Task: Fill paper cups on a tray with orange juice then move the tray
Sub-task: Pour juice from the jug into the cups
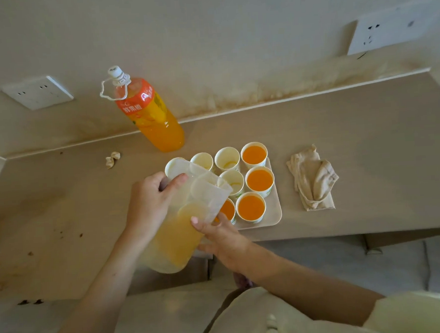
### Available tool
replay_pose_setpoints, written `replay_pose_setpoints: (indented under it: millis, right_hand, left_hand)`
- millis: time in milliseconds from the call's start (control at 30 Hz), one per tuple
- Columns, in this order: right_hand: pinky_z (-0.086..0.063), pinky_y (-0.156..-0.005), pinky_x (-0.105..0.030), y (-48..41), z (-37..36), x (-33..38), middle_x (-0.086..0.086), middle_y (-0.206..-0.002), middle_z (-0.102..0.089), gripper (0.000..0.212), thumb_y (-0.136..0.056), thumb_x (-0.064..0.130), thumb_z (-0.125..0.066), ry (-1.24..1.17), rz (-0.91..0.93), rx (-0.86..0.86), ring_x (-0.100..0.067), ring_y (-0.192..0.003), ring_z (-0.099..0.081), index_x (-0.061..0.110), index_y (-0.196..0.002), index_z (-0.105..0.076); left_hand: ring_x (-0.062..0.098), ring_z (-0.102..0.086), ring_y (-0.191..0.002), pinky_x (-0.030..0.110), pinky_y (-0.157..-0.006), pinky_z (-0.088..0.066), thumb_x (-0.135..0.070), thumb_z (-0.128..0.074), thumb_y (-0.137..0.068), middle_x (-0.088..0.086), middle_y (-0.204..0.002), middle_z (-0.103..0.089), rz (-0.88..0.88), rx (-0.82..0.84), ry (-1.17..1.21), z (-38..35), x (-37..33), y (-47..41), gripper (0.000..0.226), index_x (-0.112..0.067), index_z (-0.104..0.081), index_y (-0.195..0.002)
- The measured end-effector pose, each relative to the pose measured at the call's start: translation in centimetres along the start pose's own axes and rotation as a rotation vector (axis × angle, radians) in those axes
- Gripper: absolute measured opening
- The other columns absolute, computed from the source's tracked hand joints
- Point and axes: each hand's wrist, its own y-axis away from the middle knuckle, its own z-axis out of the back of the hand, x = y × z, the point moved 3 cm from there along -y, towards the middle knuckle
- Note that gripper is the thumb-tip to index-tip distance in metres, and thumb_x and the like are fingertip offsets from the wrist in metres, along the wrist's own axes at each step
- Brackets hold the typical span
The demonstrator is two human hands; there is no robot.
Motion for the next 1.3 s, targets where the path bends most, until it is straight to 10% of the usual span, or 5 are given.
replay_pose_setpoints:
  millis: [1300]
  right_hand:
    - [-0.045,-0.101,-0.055,-1.3,-0.2,0.9,-0.002,-0.138,-0.054,0.107,-0.054,0.051,-0.09,-0.07,0.007,0.051,-0.027,-0.127,-0.052,0.029,-0.142,-0.034]
  left_hand:
    - [0.016,-0.031,-0.048,0.031,-0.049,-0.025,-0.042,-0.066,-0.085,-0.005,-0.047,-0.031,-0.077,0.126,-0.16,-1.6,-1.0,-4.2,0.056,-0.016,-0.031,-0.051]
